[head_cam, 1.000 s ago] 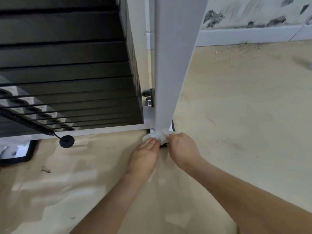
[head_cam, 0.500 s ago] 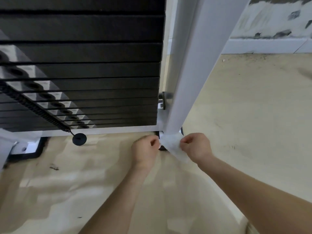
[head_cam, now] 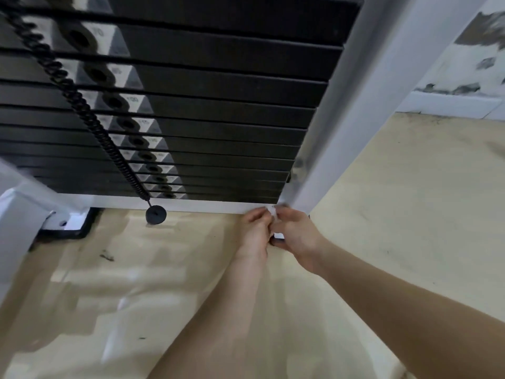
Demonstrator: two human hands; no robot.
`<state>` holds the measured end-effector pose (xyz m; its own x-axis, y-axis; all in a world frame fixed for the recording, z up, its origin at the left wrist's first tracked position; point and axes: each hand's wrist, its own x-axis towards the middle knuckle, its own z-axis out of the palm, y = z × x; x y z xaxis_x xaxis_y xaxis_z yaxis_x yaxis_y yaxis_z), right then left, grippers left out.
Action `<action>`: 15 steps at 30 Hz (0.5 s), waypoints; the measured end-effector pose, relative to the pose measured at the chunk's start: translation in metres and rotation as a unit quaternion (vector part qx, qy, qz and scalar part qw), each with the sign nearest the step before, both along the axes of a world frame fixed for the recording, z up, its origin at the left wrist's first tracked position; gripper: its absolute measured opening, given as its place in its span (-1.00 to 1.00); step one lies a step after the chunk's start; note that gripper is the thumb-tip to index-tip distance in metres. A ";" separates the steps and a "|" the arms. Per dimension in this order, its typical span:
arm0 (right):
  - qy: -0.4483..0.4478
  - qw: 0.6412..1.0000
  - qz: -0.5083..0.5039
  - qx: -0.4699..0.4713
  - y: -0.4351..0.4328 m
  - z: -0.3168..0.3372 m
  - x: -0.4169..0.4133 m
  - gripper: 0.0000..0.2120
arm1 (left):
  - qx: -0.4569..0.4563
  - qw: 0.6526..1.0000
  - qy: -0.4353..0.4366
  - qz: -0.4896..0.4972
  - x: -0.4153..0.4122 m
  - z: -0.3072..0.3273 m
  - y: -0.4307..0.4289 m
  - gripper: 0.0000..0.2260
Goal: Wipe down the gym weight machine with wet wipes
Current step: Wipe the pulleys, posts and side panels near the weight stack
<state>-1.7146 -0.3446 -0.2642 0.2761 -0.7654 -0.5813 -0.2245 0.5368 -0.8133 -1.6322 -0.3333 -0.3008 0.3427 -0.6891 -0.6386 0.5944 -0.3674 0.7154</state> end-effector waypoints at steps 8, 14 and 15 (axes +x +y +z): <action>0.287 0.898 0.318 -0.100 -0.007 0.043 -0.017 -0.89 | -0.012 0.977 -0.078 -0.196 0.016 0.028 0.072 -0.93; 0.291 0.777 0.545 -0.120 0.016 0.105 0.026 -0.86 | -0.015 0.975 -0.071 -0.209 0.052 0.091 0.126 -0.79; 0.286 0.761 0.567 -0.131 0.020 0.114 0.033 -0.86 | -0.001 0.970 -0.104 -0.219 0.061 0.105 0.136 -0.79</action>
<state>-1.6812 -0.3243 -0.1498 0.6050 -0.3335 -0.7231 -0.7801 -0.4300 -0.4544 -1.5709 -0.1968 -0.1959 0.1384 -0.7987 -0.5856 0.2244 -0.5507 0.8040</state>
